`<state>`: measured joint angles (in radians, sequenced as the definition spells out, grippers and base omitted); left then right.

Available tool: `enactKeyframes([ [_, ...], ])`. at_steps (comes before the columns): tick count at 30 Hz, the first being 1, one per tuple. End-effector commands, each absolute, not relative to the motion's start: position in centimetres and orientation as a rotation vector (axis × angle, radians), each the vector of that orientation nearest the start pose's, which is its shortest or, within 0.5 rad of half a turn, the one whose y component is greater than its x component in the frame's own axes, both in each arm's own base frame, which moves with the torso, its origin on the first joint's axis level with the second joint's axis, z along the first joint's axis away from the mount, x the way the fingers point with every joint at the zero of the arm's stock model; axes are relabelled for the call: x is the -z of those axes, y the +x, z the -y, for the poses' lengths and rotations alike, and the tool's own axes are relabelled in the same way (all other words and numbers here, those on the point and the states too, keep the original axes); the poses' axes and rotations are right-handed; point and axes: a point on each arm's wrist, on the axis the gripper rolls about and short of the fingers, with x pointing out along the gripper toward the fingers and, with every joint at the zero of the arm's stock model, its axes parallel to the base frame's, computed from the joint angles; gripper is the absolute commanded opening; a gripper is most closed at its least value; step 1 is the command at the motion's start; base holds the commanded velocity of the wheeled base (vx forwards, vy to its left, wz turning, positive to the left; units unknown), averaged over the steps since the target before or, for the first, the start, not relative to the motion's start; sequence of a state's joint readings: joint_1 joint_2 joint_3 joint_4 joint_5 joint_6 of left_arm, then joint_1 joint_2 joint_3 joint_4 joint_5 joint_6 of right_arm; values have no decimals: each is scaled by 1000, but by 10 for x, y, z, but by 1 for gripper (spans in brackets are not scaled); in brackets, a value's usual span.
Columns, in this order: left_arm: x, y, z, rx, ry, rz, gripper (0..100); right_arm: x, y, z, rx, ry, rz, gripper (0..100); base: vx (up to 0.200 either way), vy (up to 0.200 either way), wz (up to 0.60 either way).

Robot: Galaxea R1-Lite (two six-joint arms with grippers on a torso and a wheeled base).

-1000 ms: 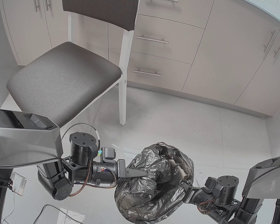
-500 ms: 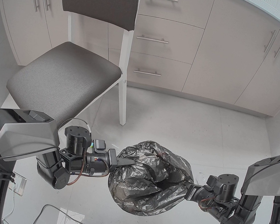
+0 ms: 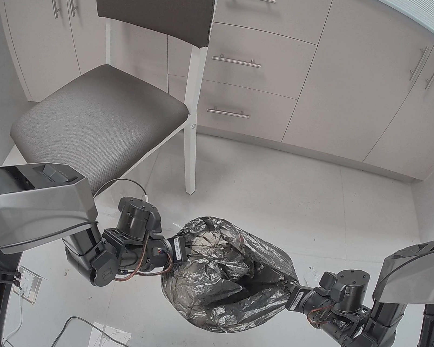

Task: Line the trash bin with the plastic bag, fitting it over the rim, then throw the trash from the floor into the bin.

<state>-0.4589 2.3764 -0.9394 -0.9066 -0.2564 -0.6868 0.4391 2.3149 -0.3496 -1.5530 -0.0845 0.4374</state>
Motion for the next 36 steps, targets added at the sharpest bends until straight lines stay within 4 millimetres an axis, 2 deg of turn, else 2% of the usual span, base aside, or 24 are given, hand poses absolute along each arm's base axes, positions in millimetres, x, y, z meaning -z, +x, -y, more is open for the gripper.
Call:
enactKeyframes([
  [1,-16,353,202,482,-532,-702,0,8,272,-127,-263,325,-450,0,0,0,0],
  [3,-15,350,211,434,-503,-705,0,9,272,-127,-262,322,-453,0,0,0,0],
  [10,-12,343,221,433,-481,-743,0,10,272,-127,-265,306,-452,0,0,0,0],
  [14,-8,345,235,304,-426,-699,0,9,272,-127,-266,307,-451,0,0,0,0],
  [21,-1,351,237,221,-394,-680,0,9,272,-127,-266,307,-449,0,0,0,0],
  [29,6,351,247,209,-377,-678,0,9,271,-128,-269,301,-452,0,0,0,0],
  [36,14,352,250,186,-353,-722,0,13,261,-126,-299,206,-485,0,0,0,0],
])
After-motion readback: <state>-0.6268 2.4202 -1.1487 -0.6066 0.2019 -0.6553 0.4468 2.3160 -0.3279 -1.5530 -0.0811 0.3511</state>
